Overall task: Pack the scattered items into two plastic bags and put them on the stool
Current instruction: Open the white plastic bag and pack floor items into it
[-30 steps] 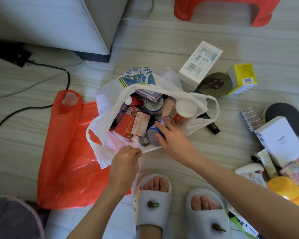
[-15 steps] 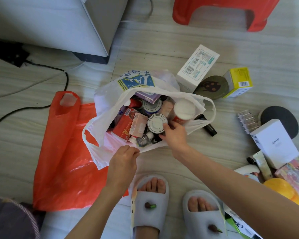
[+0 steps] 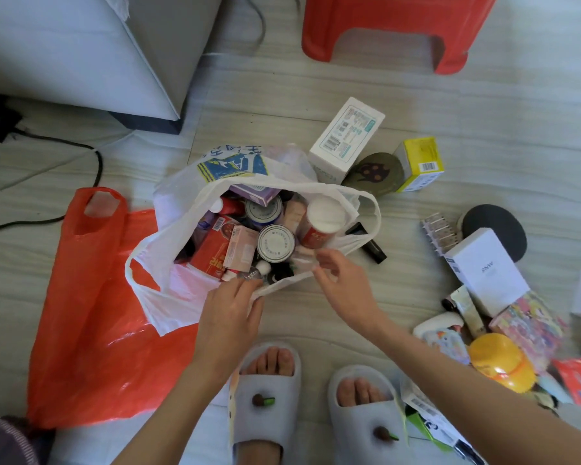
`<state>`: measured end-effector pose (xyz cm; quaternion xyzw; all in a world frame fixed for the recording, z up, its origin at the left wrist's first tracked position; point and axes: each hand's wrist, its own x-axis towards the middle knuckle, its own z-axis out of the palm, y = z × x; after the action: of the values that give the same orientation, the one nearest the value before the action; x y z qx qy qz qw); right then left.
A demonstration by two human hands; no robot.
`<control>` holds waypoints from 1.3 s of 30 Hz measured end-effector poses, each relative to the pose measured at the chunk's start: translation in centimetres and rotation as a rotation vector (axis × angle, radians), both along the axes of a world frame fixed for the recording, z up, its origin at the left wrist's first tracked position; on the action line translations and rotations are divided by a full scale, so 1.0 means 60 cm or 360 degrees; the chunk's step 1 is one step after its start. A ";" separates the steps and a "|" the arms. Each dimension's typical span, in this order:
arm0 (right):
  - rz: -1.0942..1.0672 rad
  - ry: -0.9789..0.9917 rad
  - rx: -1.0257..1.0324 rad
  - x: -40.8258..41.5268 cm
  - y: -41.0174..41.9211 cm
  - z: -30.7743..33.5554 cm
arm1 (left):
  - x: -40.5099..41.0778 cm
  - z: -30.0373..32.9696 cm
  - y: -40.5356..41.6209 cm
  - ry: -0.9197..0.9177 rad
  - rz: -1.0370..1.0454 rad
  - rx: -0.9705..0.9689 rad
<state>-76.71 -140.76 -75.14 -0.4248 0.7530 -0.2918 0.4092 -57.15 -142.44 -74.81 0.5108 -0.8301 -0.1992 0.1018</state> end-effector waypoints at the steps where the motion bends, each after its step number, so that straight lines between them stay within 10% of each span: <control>1: 0.0018 0.0147 -0.0026 -0.018 0.018 -0.004 | -0.012 0.003 0.004 0.0025 -0.0063 0.0017; 12: -0.0126 0.1124 0.0184 -0.281 0.152 -0.024 | -0.282 -0.089 0.020 -0.0199 -0.1187 -0.0259; 24: 0.0024 0.1242 0.0578 -0.381 0.143 -0.074 | -0.387 -0.139 -0.065 -0.0844 -0.1250 -0.0610; 39: 0.0008 0.1089 0.0130 -0.289 0.126 0.010 | -0.272 -0.036 -0.017 0.0271 -0.0555 0.0103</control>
<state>-94.04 -133.23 -74.57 -0.4831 0.8566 -0.1010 0.1503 -73.47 -143.46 -76.98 0.3435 -0.8875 -0.2830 0.1192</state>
